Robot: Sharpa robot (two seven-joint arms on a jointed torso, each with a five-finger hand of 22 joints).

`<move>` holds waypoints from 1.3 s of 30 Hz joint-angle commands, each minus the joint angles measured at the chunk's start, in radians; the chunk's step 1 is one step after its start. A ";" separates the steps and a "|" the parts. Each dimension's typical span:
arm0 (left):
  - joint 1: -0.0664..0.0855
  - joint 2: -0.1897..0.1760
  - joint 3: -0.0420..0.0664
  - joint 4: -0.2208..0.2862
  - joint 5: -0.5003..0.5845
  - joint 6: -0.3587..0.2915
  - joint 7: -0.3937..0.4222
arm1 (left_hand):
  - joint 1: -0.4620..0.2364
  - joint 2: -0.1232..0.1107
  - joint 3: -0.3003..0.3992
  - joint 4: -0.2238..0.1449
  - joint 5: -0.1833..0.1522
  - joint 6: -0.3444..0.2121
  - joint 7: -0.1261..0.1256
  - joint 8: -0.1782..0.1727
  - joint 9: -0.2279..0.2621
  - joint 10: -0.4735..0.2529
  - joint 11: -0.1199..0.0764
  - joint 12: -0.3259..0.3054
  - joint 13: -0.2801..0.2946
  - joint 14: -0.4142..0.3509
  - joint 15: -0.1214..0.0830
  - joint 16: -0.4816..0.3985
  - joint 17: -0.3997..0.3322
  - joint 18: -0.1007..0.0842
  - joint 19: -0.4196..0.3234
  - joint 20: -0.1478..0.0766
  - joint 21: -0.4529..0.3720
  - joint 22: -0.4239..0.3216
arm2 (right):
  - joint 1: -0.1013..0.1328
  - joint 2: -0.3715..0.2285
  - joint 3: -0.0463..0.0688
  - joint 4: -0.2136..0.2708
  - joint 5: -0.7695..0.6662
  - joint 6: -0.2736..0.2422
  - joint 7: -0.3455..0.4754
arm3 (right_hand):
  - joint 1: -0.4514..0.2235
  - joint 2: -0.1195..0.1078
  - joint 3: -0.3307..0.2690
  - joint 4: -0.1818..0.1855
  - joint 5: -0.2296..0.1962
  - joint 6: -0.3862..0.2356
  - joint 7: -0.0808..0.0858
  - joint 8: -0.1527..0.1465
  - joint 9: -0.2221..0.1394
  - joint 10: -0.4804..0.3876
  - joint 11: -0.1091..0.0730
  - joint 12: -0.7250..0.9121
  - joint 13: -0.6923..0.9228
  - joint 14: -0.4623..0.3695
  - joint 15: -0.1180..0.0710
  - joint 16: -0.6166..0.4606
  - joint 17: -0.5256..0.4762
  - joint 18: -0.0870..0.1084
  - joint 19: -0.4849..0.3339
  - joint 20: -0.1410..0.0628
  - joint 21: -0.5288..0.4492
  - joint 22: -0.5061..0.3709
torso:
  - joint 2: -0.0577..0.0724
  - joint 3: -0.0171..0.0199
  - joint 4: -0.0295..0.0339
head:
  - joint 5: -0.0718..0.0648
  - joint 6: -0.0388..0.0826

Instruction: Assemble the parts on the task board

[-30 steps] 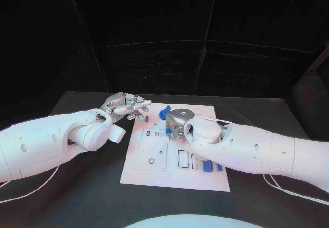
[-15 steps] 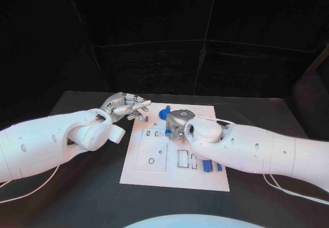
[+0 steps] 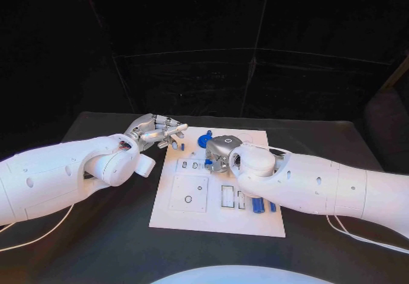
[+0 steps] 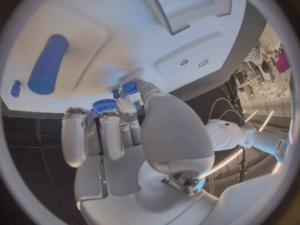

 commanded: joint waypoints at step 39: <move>0.001 -0.005 -0.001 0.003 0.003 0.023 0.027 | 0.008 0.011 0.015 0.007 0.003 -0.019 0.007 -0.035 -0.024 0.003 0.004 0.025 -0.004 0.010 0.005 0.031 0.021 0.013 0.001 0.004 -0.003 -0.001 | -0.002 -0.099 -0.002 0.091 0.089 -0.318 0.212 | 0.009 0.035 0.090 -0.032 0.038 0.072 -0.026 0.032 0.013 0.051 -0.021 0.054 0.048 0.075 -0.010 0.004 0.129 0.005 0.022 -0.006 0.010 0.159 | -0.002 0.0008 -0.0012 | 0.003 0.010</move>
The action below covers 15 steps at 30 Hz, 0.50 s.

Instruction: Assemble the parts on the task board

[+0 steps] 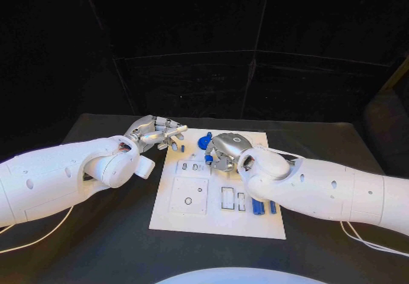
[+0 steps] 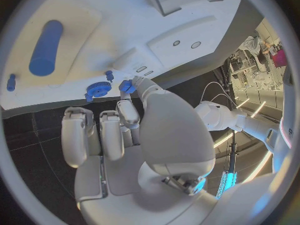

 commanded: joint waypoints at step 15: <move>-0.005 -0.002 -0.048 0.029 0.179 0.038 0.080 | -0.168 0.052 -0.035 0.066 0.002 -0.019 0.017 -0.062 -0.049 -0.066 0.023 0.035 0.000 -0.086 0.020 -0.108 -0.164 0.012 -0.033 0.022 -0.035 -0.018 | 0.002 -0.187 0.000 0.189 0.187 -0.258 0.350 | -0.021 -0.001 0.006 0.004 -0.020 0.021 -0.017 0.003 0.008 0.004 -0.002 -0.001 -0.004 0.077 -0.010 0.010 0.139 0.003 0.029 -0.006 0.011 0.168 | -0.001 0.0004 0.0010 | 0.007 0.021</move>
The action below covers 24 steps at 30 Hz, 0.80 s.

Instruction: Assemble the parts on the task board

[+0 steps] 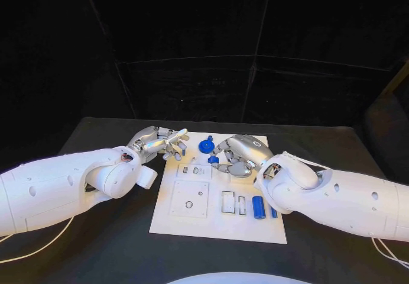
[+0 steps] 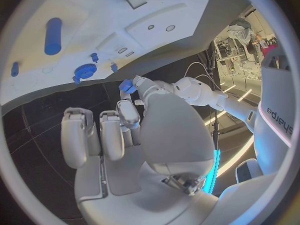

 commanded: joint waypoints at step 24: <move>-0.029 0.067 -0.014 0.032 0.180 0.125 0.005 | -0.243 0.083 -0.147 0.002 0.003 -0.008 0.018 0.007 -0.036 -0.201 0.033 0.059 -0.029 -0.201 0.038 -0.142 -0.221 0.011 -0.091 0.037 -0.093 -0.059 | 0.002 -0.087 0.000 0.118 0.307 -0.192 0.405 | -0.004 0.000 0.005 -0.002 -0.007 0.019 -0.015 0.003 0.007 0.009 -0.003 0.006 0.006 0.083 -0.007 0.013 0.150 0.000 0.035 -0.003 0.010 0.179 | 0.002 -0.0011 0.0019 | 0.012 0.017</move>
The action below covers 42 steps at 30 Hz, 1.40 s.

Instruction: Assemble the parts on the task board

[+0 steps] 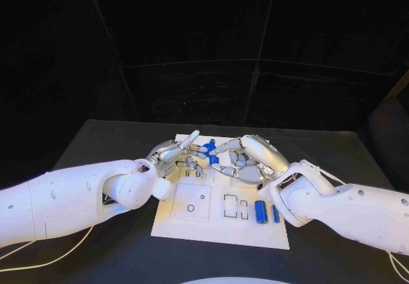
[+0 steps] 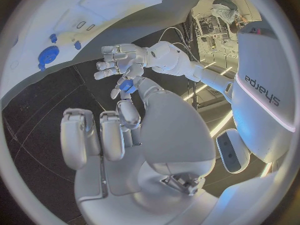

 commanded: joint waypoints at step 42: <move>-0.004 0.018 -0.002 0.027 0.038 0.263 -0.016 | -0.065 0.115 -0.096 -0.001 0.005 0.083 -0.041 0.103 0.009 0.049 -0.038 0.174 0.028 -0.032 -0.025 0.088 -0.032 0.014 -0.011 -0.016 0.005 -0.006 | 0.002 0.040 0.001 -0.031 0.048 -0.004 0.053 | 0.001 0.005 0.006 -0.004 -0.002 0.017 -0.011 0.003 0.007 0.009 0.001 0.010 0.006 0.083 -0.007 0.006 0.150 0.001 0.033 -0.004 0.005 0.177 | 0.000 -0.0008 0.0020 | -0.016 -0.006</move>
